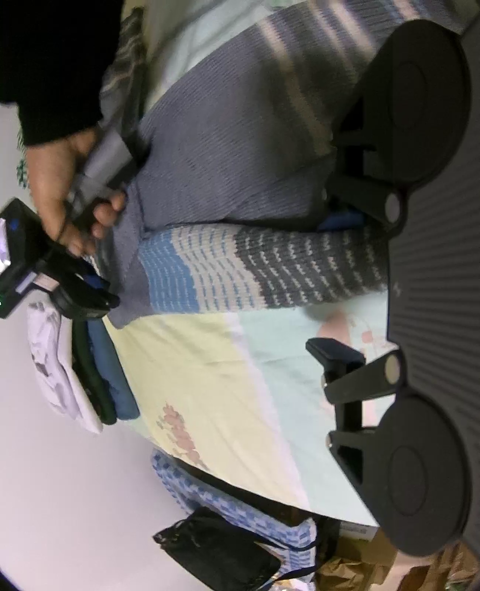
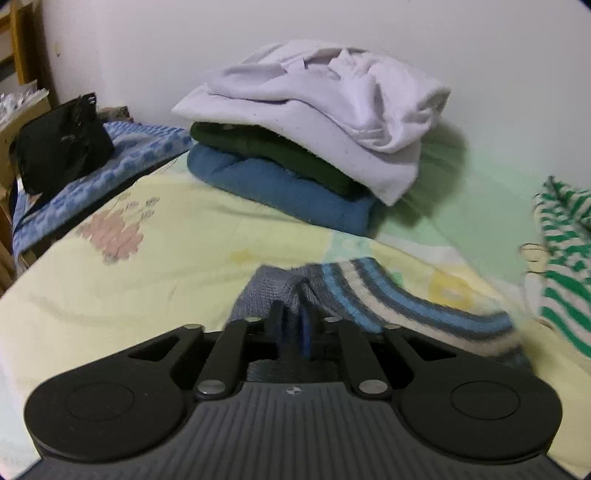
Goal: Fold clothes
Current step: 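Grasp the striped sleeve cuff at the sweater hem with the right gripper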
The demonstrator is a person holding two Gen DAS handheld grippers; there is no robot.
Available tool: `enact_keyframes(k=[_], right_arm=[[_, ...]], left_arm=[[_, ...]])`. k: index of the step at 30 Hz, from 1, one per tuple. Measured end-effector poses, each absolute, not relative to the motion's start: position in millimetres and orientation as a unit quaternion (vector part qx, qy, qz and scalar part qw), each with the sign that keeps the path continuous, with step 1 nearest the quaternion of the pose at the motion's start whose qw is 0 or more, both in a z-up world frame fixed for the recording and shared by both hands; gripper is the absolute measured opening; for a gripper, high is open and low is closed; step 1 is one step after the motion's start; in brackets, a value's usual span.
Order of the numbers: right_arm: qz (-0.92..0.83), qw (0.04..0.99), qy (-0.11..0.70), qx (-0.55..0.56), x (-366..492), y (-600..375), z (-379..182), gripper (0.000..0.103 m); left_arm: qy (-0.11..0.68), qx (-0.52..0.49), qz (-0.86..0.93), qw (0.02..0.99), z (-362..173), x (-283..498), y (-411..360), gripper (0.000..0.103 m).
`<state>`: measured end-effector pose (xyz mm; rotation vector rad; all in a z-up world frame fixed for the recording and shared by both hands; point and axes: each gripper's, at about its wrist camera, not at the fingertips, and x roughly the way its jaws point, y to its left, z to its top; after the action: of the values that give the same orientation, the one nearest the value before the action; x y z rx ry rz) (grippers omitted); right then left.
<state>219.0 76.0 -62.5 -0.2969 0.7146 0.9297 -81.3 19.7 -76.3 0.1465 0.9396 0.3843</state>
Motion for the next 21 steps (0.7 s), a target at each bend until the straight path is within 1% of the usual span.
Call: enact_keyframes(k=[1, 2, 6, 8, 10, 11, 12, 14, 17, 21], right_arm=[[0.435, 0.826, 0.334, -0.131, 213.1, 64.8, -57.3, 0.047], [0.435, 0.828, 0.332, -0.121, 206.8, 52.5, -52.1, 0.046], [0.486, 0.785, 0.375, -0.086, 187.8, 11.9, -55.4, 0.043], [0.485, 0.779, 0.39, -0.072, 186.5, -1.9, -66.3, 0.027], [0.454, 0.798, 0.393, -0.052, 189.8, -14.2, -66.1, 0.018], [0.449, 0.799, 0.398, -0.033, 188.5, -21.1, -61.1, 0.023], [0.45, 0.797, 0.403, -0.012, 186.2, -28.3, -55.3, 0.026], [0.501, 0.761, 0.412, 0.017, 170.5, -44.6, -44.5, 0.026], [0.564, 0.691, 0.452, -0.001, 134.6, -60.7, -43.3, 0.029], [0.594, 0.638, 0.491, -0.011, 93.2, -77.9, -55.9, 0.031]], left_arm=[[0.449, 0.074, 0.186, 0.871, -76.7, -85.4, 19.5, 0.07], [0.449, 0.073, 0.187, 0.871, -76.9, -89.4, 20.1, 0.071], [0.455, 0.034, 0.177, 0.872, -70.3, -107.9, 28.5, 0.071], [0.457, 0.026, 0.175, 0.872, -65.8, -118.0, 30.4, 0.071], [0.464, 0.026, 0.174, 0.868, -61.1, -128.3, 29.9, 0.071], [0.469, 0.023, 0.169, 0.867, -58.4, -133.8, 29.7, 0.071], [0.472, 0.017, 0.162, 0.867, -55.0, -140.6, 29.2, 0.073], [0.473, 0.004, 0.147, 0.869, -48.9, -153.8, 27.5, 0.078], [0.474, 0.002, 0.143, 0.869, -46.7, -167.2, 29.4, 0.082], [0.476, 0.005, 0.144, 0.868, -47.6, -175.7, 40.6, 0.082]])
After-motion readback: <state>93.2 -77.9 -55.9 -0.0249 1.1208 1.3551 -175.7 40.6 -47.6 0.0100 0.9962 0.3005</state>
